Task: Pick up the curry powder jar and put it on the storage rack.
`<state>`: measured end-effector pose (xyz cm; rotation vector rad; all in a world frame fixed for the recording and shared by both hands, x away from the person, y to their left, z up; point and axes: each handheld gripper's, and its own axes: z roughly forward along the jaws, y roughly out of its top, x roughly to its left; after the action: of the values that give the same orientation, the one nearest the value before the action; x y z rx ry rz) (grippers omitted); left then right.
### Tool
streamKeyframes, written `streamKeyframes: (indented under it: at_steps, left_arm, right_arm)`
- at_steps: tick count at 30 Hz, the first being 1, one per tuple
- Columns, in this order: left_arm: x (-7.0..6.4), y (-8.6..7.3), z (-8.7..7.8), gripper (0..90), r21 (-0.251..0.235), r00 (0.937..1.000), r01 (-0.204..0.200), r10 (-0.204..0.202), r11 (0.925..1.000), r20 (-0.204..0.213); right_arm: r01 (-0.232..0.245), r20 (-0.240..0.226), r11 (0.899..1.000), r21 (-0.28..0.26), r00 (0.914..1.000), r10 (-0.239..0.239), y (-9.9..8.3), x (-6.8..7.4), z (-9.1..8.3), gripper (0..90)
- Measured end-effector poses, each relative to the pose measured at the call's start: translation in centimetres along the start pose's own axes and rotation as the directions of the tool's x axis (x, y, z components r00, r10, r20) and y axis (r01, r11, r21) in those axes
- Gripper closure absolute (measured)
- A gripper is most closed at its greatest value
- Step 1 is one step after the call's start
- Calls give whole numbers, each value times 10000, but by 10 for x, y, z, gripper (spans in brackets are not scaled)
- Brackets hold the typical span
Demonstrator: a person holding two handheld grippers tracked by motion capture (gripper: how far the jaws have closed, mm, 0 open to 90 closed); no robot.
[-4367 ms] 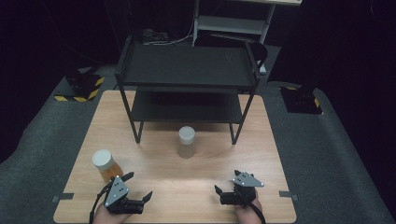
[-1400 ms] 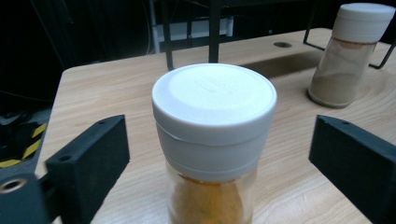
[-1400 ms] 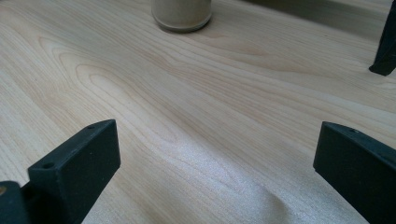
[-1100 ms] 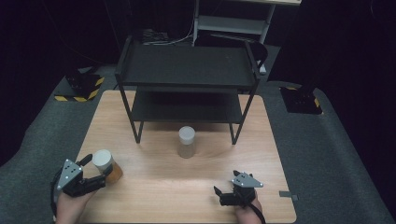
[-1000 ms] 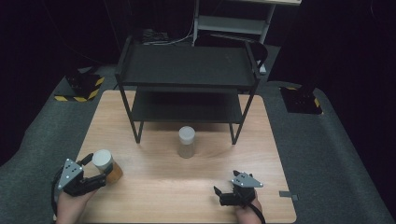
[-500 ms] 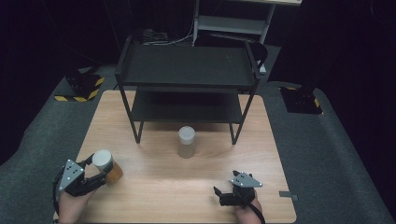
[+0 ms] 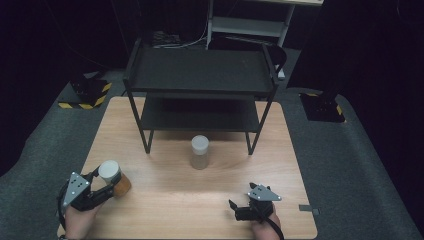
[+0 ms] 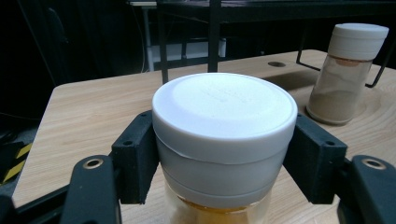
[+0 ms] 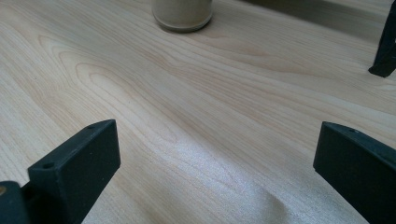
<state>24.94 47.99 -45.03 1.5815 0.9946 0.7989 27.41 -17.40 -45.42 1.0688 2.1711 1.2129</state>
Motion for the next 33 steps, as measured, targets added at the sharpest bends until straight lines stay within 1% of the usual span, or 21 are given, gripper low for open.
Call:
streamKeyframes:
  at_steps: [3,6,15,17,20,22,26,28,29,32,33]
  left_arm:
    - [0,1,0,337,36,10000,54,-54,10000,-37]
    - [-1,3,-1,337,105,10000,15,-15,9999,-23]
    - [-4,9,-5,337,-32,10000,-59,59,10000,79]
    - [-5,13,-6,337,-104,9998,-48,50,9999,190]
    - [-8,16,-7,337,-195,9997,-79,83,9998,223]
    - [-9,21,-8,337,-229,9994,-174,181,9996,294]
    - [-12,29,-10,337,-375,9989,-185,201,9991,424]
    - [-13,34,-12,337,-486,9985,-122,148,9987,536]
    - [-13,34,-12,336,-486,9985,-122,148,9987,536]
    - [-15,44,-13,337,-591,9976,-179,218,9981,663]
    - [-15,44,-13,337,-591,9976,-179,218,9981,663]
  right_arm:
    - [-11,-16,10000,16,10000,11,0,0,0,2]
    - [0,-16,10000,14,10000,0,0,0,0,2]
    - [3,-53,10000,55,10000,-3,1,-1,1,2]
    - [-38,-71,10000,32,10000,38,1,-1,0,2]
    - [-39,-77,10000,11,10000,40,0,-2,0,2]
    - [-9,-74,10000,8,10000,9,0,-1,0,2]
    - [20,-66,10000,22,10000,-20,0,-1,0,2]
    - [23,-82,10000,19,10000,-23,0,-1,0,2]
    - [23,-82,10000,19,10000,-23,0,-1,0,2]
    - [3,-121,10000,23,9999,-3,0,-2,0,2]
    - [3,-121,10000,23,9999,-3,0,-2,0,2]
